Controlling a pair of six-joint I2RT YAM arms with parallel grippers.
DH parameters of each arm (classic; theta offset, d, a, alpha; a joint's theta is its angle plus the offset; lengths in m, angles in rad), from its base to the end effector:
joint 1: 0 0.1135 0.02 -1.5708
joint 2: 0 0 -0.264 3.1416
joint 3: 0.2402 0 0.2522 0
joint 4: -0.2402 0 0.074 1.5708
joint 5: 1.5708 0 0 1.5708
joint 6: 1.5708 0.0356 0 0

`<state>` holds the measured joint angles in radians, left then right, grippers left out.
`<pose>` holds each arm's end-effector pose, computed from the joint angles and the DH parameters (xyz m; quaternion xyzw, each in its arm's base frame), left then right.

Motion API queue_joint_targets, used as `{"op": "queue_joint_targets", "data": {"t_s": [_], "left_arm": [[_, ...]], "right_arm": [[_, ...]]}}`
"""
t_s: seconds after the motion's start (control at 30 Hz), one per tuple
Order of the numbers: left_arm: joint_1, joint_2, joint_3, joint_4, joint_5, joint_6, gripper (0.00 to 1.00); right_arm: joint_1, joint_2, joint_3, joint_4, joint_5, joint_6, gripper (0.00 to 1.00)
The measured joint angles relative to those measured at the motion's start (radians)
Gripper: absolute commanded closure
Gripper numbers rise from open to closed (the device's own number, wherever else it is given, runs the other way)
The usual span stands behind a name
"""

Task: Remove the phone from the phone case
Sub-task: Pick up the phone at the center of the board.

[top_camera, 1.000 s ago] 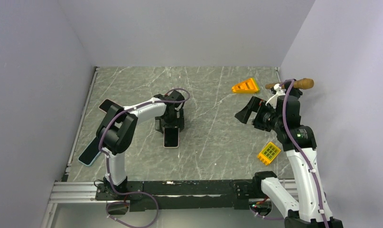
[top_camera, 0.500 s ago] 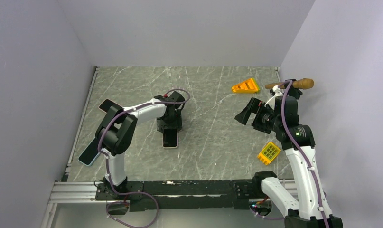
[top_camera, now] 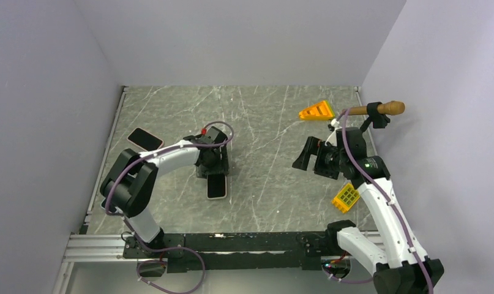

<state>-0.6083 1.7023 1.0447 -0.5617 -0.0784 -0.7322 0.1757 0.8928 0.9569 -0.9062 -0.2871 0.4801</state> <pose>0.2665 -0.1822 0.1702 -0.0677 0.9815 -0.0783 0.1609 0.1627 0.0391 0.3140 0.0898 0.9218 0.2401 0.2908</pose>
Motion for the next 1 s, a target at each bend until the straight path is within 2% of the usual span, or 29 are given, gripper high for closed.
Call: {"op": "queue_joint_targets", "data": {"t_s": [0.33,0.57,0.7,0.83,0.93,1.0], "left_arm": [[-0.001,-0.264,-0.083,0.013,0.059,-0.131,1.0],[-0.001,-0.428,-0.22,0.115,0.171,-0.304,1.0],[-0.001,-0.446,-0.24,0.125,0.21,-0.368,1.0],[-0.001,-0.478,-0.24,0.125,0.229,-0.417,1.0],[-0.001,-0.499,-0.24,0.13,0.245,-0.439,1.0],[-0.001,-0.505,-0.24,0.131,0.254,-0.443,1.0]], "right_arm": [[0.175,0.09,-0.092,0.101,0.043,0.057,0.0],[0.43,0.196,-0.099,0.22,0.109,0.124,0.03],[0.595,0.235,-0.109,0.352,0.126,0.161,0.13],[0.709,0.27,-0.119,0.476,0.13,0.183,0.23],[0.777,0.322,-0.116,0.537,0.148,0.188,0.41],[0.81,0.359,-0.116,0.566,0.159,0.196,0.46]]}}
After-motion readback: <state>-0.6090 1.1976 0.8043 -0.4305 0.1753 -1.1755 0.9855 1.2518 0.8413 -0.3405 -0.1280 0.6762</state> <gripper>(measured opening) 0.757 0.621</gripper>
